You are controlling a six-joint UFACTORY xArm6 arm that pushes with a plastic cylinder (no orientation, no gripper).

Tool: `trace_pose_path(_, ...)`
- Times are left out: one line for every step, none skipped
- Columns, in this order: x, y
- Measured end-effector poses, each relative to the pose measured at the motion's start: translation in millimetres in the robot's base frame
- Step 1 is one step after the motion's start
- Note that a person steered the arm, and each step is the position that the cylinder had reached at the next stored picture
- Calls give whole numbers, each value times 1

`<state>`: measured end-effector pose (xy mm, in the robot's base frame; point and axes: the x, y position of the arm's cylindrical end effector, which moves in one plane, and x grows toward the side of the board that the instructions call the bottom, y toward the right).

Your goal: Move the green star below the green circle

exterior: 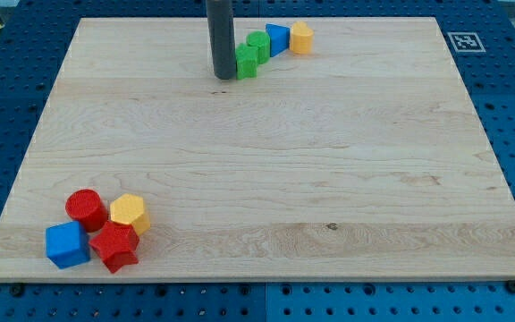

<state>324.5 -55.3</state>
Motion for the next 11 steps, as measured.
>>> trace_pose_path(-5,-40)
trace_pose_path(-16,-65)
trace_pose_path(-16,-65)
trace_pose_path(-16,-57)
trace_pose_path(-18,-36)
trace_pose_path(-19,-30)
trace_pose_path(-26,-12)
trace_pose_path(-24,6)
trace_pose_path(-23,20)
trace_pose_path(-22,30)
trace_pose_path(-10,36)
